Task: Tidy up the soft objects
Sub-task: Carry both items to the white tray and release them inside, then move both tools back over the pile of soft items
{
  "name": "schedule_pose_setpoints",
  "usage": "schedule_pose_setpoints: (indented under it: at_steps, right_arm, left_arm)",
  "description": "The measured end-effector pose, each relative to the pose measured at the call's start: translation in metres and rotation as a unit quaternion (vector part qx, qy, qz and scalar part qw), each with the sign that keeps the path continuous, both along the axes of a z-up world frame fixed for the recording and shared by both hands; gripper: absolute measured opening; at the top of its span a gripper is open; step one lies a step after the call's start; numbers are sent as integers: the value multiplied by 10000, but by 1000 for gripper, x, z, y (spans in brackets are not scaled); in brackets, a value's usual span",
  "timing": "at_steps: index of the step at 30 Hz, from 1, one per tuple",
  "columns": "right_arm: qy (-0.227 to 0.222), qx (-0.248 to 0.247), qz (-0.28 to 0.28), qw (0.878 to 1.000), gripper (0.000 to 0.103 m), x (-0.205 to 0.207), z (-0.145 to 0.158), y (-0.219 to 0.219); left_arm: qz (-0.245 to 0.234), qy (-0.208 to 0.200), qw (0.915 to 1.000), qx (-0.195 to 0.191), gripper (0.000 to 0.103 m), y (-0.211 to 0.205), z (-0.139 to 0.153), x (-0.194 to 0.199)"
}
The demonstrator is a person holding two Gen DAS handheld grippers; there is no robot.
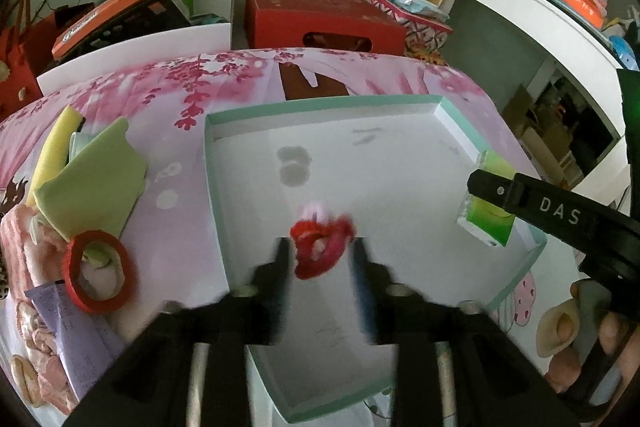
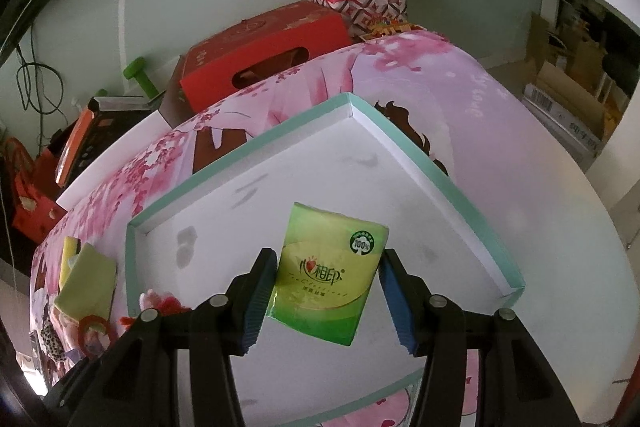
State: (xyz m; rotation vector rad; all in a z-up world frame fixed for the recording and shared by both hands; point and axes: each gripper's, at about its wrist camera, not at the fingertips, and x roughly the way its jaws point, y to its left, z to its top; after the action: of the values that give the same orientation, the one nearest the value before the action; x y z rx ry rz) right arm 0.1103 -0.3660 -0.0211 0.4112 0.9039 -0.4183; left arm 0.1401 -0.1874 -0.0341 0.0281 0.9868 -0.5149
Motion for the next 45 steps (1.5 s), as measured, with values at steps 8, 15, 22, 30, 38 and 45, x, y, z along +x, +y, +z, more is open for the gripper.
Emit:
schedule_pose_setpoints:
  at_steps: [8, 15, 22, 30, 38, 45]
  right_arm:
    - [-11, -118, -57, 9999, 82, -4, 4, 0]
    - [44, -381, -214, 9990, 103, -10, 5, 1]
    - [29, -341, -284, 9990, 103, -13, 7, -2]
    - [30, -296, -272, 9992, 103, -11, 5, -2]
    - [-179, -206, -254, 9993, 103, -12, 8, 0]
    - [-192, -154, -67, 9997, 103, -8, 10, 11]
  left_arm:
    - [219, -89, 9997, 85, 68, 9, 8, 1]
    - [609, -262, 9974, 283, 100, 23, 9, 6]
    - [874, -147, 9954, 376, 100, 34, 5, 11]
    - [893, -157, 9951, 384, 100, 37, 7, 9]
    - [1068, -263, 9934, 326, 100, 48, 15, 7]
    - [1260, -222, 9916, 177, 100, 65, 20, 8]
